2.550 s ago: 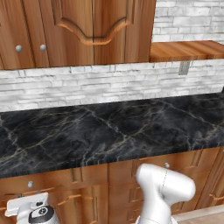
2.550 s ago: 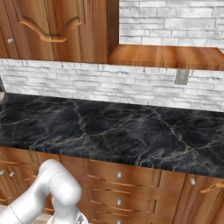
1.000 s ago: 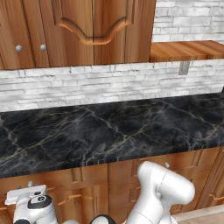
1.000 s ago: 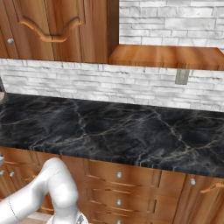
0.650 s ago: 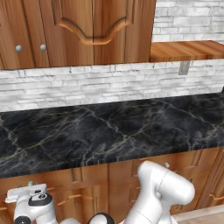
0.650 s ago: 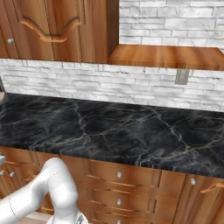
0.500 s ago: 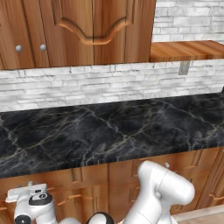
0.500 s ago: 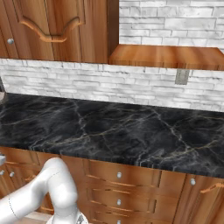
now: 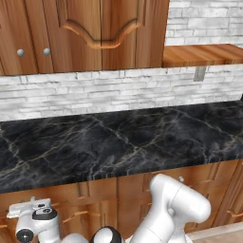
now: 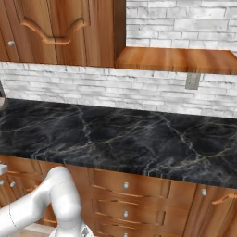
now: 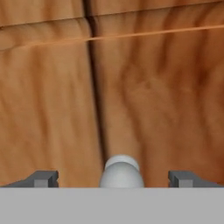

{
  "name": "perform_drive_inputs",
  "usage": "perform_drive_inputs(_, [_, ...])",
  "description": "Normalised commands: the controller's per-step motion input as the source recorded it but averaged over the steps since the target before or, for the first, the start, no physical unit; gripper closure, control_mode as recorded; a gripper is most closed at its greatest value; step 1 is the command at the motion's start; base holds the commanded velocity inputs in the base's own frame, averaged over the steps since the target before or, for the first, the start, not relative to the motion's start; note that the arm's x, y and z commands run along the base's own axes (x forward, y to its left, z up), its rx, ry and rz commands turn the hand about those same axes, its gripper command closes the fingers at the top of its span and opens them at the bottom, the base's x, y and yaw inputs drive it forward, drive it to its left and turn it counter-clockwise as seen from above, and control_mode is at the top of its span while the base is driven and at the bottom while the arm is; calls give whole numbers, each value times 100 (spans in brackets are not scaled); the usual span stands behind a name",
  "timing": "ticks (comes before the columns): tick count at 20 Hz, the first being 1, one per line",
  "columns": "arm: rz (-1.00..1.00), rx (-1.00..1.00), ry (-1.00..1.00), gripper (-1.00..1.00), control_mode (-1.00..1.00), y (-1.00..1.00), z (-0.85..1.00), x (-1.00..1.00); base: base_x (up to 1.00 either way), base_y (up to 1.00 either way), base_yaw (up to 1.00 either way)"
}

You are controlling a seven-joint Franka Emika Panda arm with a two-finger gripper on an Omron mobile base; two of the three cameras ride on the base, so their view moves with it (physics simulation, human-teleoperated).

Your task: Take the pizza cutter from the drawer on the left and place it on the dining counter for cutting.

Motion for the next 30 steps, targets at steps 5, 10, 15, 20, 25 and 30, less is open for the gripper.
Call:
perform_drive_inputs(5, [0,0,-3,100,-100,0,-13,2,0,0,0])
perform_drive_inputs(10, [0,0,0,100,-100,0,0,0,0,0,0])
perform_drive_inputs(15, [0,0,0,100,-100,0,0,-19,0,0,0])
perform_drive_inputs(20, [0,0,-5,100,-100,0,0,-77,0,0,0])
perform_drive_inputs(25, [0,0,-6,100,-100,0,0,-83,0,0,0])
perform_drive_inputs(30, [0,0,-7,100,-100,0,-2,-84,0,0,0])
